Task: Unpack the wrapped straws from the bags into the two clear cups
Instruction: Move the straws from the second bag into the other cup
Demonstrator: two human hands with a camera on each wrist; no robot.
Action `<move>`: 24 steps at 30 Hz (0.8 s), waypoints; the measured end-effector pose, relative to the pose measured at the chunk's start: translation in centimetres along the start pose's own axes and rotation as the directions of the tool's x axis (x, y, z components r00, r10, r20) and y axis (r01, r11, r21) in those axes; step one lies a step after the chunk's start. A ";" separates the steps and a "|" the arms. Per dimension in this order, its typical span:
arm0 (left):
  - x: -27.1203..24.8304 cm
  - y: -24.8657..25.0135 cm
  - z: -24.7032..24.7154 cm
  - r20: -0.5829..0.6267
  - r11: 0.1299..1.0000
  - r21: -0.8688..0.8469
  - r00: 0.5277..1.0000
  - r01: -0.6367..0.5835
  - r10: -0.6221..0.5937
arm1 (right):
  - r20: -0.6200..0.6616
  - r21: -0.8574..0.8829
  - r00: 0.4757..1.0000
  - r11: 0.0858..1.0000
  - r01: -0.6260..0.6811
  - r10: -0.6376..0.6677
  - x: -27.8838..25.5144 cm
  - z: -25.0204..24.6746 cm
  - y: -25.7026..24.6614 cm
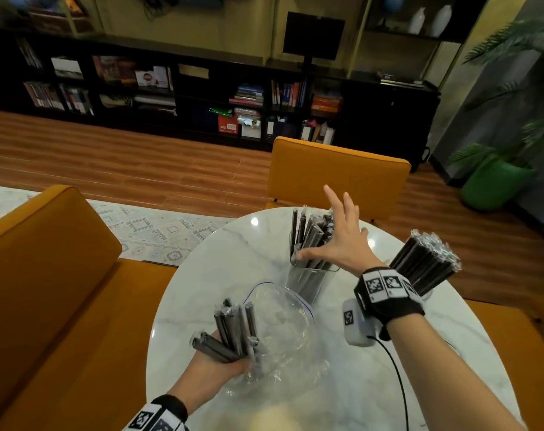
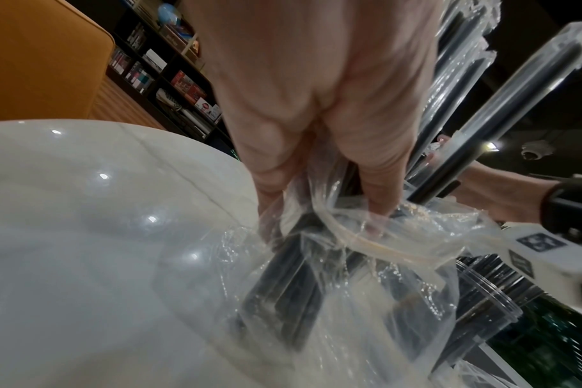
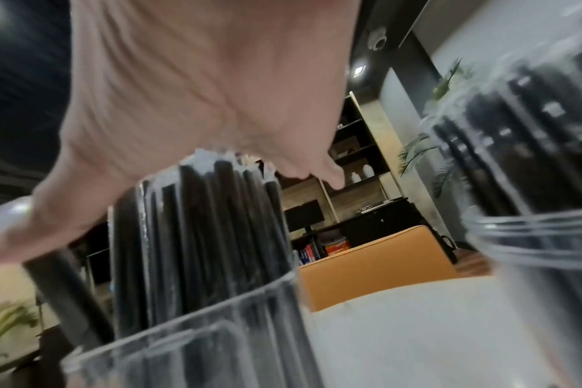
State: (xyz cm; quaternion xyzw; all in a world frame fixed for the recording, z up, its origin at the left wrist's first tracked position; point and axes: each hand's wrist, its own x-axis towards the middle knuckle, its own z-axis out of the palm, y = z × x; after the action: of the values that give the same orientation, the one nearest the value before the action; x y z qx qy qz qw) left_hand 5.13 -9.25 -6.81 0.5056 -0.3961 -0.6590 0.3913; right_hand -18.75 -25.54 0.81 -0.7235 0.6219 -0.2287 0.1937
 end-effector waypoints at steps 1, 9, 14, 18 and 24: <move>-0.1 0.1 0.0 0.001 1.000 -0.018 1.000 0.003 -0.003 | -0.019 -0.017 0.999 0.999 0.044 -0.044 0.7 0.2 -0.6; 0.4 -0.4 -0.4 -0.009 1.000 -0.023 1.000 0.019 -0.019 | -0.073 -0.059 0.975 0.976 0.207 -0.211 2.6 0.2 -1.4; 0.9 -1.4 -1.0 -0.070 0.995 0.100 0.998 0.004 0.003 | -0.312 -0.150 0.895 0.947 0.285 -0.319 2.9 -0.1 -1.7; 1.0 -1.3 -0.9 -0.068 0.990 0.142 0.997 -0.019 0.029 | 0.055 -0.421 0.962 0.867 0.265 -0.267 2.7 1.4 -0.9; 1.0 -1.6 -0.9 -0.043 0.992 0.124 0.999 -0.013 0.018 | 0.042 -0.309 0.976 0.927 0.215 -0.212 1.1 0.0 -2.8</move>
State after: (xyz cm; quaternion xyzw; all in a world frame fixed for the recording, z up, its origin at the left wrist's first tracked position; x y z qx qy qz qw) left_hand 5.68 -9.65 -8.78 0.5402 -0.4313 -0.6189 0.3730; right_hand -16.30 -26.25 2.46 -0.8091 0.5671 -0.1447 0.0535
